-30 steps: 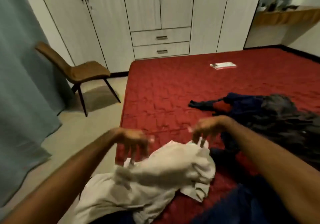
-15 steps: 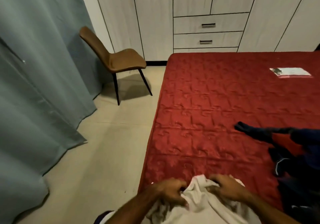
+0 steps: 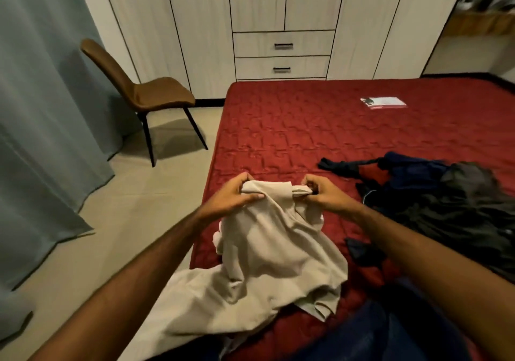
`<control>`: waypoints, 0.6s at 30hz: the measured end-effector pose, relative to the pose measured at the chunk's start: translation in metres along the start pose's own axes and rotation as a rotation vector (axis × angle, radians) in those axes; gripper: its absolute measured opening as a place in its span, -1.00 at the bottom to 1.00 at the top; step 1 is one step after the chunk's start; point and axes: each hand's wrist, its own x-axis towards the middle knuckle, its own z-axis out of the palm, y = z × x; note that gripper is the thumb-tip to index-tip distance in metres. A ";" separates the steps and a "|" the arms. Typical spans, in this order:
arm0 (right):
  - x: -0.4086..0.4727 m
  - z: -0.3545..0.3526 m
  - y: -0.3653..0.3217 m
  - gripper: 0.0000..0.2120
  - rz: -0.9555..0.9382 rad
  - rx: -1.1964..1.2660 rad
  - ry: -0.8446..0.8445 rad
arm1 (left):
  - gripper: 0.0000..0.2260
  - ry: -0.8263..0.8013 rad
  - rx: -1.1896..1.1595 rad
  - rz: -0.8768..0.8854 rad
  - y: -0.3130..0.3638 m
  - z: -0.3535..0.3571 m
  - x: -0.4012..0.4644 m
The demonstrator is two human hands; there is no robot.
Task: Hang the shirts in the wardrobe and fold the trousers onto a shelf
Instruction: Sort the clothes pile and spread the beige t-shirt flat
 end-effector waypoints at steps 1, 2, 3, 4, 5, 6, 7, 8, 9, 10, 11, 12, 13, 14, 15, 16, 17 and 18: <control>-0.002 -0.003 -0.013 -0.78 -0.023 0.004 0.013 | -0.73 0.075 0.098 0.064 0.010 -0.008 -0.004; -0.003 -0.007 -0.029 -0.79 -0.051 0.007 0.037 | -0.73 0.169 0.177 0.128 0.021 -0.018 -0.007; -0.002 -0.011 -0.042 -0.82 -0.078 0.010 0.048 | -0.75 0.278 0.228 0.178 0.030 -0.030 -0.007; -0.003 -0.013 -0.056 -0.83 -0.099 -0.014 0.033 | -0.81 0.395 0.250 0.211 0.041 -0.043 -0.007; -0.006 -0.013 -0.067 -0.79 -0.108 -0.052 -0.027 | -0.86 0.507 0.257 0.226 0.052 -0.055 -0.008; -0.010 -0.012 -0.073 -0.72 -0.070 -0.084 -0.122 | -0.89 0.602 0.264 0.227 0.059 -0.066 -0.009; -0.016 -0.009 -0.077 -0.67 -0.004 -0.104 -0.215 | -0.91 0.670 0.290 0.214 0.065 -0.074 -0.010; -0.021 -0.007 -0.077 -0.66 0.064 -0.128 -0.283 | -0.92 0.713 0.336 0.194 0.069 -0.079 -0.011; -0.027 -0.006 -0.076 -0.69 0.106 -0.133 -0.333 | -0.92 0.741 0.390 0.175 0.071 -0.083 -0.014; -0.030 -0.007 -0.076 -0.76 0.117 -0.129 -0.376 | -0.92 0.759 0.425 0.166 0.073 -0.084 -0.018; -0.032 -0.010 -0.075 -0.83 0.108 -0.117 -0.410 | -0.92 0.781 0.426 0.164 0.075 -0.086 -0.021; -0.033 -0.015 -0.075 -0.85 0.095 -0.098 -0.437 | -0.91 0.811 0.403 0.171 0.078 -0.090 -0.025; -0.032 -0.021 -0.073 -0.83 0.096 -0.081 -0.432 | -0.90 0.846 0.373 0.176 0.080 -0.095 -0.028; -0.032 -0.028 -0.071 -0.77 0.105 -0.071 -0.391 | -0.88 0.875 0.350 0.182 0.082 -0.101 -0.029; -0.032 -0.033 -0.070 -0.68 0.109 -0.056 -0.317 | -0.87 0.893 0.352 0.184 0.084 -0.107 -0.031; -0.031 -0.037 -0.068 -0.56 0.104 -0.044 -0.227 | -0.86 0.901 0.373 0.188 0.084 -0.112 -0.032; -0.032 -0.040 -0.068 -0.44 0.082 -0.031 -0.136 | -0.87 0.897 0.406 0.194 0.085 -0.117 -0.034; -0.033 -0.043 -0.071 -0.40 0.058 -0.012 -0.063 | -0.86 0.881 0.438 0.202 0.086 -0.120 -0.034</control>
